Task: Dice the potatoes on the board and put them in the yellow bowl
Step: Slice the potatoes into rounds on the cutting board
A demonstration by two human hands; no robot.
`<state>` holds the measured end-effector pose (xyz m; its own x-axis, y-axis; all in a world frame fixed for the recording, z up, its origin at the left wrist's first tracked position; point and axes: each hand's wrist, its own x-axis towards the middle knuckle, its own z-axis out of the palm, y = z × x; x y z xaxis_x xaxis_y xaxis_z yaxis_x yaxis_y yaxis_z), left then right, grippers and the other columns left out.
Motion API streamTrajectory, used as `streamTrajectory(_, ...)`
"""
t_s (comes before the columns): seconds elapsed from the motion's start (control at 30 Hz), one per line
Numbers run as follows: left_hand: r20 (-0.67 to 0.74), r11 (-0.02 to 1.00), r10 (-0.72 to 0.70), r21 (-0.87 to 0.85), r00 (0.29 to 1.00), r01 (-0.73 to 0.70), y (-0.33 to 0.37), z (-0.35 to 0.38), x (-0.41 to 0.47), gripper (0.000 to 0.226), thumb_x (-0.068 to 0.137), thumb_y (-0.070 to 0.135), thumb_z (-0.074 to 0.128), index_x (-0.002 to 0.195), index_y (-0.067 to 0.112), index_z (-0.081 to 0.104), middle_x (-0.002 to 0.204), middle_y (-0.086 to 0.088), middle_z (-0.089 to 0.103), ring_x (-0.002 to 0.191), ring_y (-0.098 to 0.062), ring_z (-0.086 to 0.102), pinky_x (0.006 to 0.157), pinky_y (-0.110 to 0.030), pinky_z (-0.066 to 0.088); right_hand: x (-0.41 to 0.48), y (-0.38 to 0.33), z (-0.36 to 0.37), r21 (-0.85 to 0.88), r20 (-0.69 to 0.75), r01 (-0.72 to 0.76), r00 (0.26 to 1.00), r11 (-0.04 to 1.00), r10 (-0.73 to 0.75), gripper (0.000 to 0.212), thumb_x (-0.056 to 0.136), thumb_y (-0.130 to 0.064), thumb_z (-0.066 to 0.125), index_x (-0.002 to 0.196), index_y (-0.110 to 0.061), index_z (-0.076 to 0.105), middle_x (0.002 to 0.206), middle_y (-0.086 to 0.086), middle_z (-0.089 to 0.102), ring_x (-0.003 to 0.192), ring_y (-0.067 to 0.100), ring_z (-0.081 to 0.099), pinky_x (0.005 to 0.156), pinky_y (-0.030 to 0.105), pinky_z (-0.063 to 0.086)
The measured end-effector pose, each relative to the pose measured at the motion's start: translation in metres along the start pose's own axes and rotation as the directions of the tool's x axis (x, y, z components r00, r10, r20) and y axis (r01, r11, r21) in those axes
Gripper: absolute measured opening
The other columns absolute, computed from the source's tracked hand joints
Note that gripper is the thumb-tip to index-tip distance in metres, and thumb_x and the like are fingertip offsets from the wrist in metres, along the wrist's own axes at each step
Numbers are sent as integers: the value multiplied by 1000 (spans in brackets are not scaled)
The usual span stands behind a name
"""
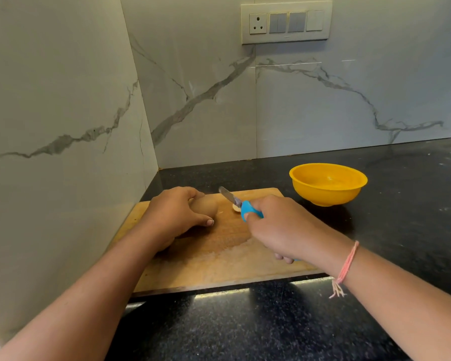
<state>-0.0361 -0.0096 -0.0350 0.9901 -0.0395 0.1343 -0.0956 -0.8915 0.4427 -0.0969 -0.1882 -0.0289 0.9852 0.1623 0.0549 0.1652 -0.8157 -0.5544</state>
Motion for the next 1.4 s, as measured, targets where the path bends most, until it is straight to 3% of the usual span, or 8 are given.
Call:
streamTrajectory(0.5,1,1000,-8,-9,1000,8,0,0,2,64,72,35,81,130,29,55,124,4,60,108,-17,56,94,-35,51,13,-14,5,67,79,-12,997,998,7,42,95,-19,39,137,-18,38,70,6,51,45,12,48,33,13,35)
streamTrajectory(0.57,-5,1000,-2,-7,1000,2,0,0,1,64,72,34,81,130,30,55,125,4,60,109,-17,55,96,-36,50,20,-18,2,68,113,-42,993,997,35,35,93,-16,41,128,-16,41,72,9,50,46,14,47,34,12,35)
streamTrajectory(0.67,-13,999,22,30,1000,-22,1,-1,-1,64,72,36,80,131,31,55,126,5,60,110,-17,54,96,-34,48,29,-28,1,52,128,-66,990,996,59,1,90,-10,42,91,-10,43,67,9,47,45,15,44,36,11,34)
streamTrajectory(0.73,-18,999,36,35,999,-35,0,-1,-1,63,73,37,80,130,31,56,125,6,61,108,-16,55,94,-33,49,36,-32,3,32,145,-57,988,998,52,11,88,-7,44,77,-10,41,62,9,46,44,16,44,37,13,34)
streamTrajectory(0.83,-22,999,41,35,999,-40,1,-2,-1,61,74,40,78,130,31,56,124,7,61,107,-14,56,92,-31,49,38,-33,5,17,142,-35,989,999,32,6,90,-9,44,95,-10,44,64,9,48,45,15,45,37,14,35)
streamTrajectory(0.97,-10,996,51,81,999,-50,5,-3,-1,60,77,40,75,132,31,54,128,6,59,113,-15,54,96,-32,48,32,-24,11,6,133,-33,991,999,32,36,95,-20,42,130,-15,40,67,7,51,44,12,47,36,14,37)
streamTrajectory(1.17,-9,996,31,85,999,-30,5,-2,0,63,77,41,75,135,30,52,134,5,55,120,-18,51,97,-32,47,13,-14,14,-69,165,-48,985,996,59,46,97,-25,41,142,-22,31,81,5,53,50,12,51,38,18,42)
streamTrajectory(1.4,2,999,13,47,1000,-13,1,-2,1,65,75,39,77,135,30,51,131,4,57,115,-18,53,91,-31,48,-1,-7,7,-211,158,-20,986,977,54,39,98,-30,41,136,-21,36,80,1,49,52,10,50,42,18,42)
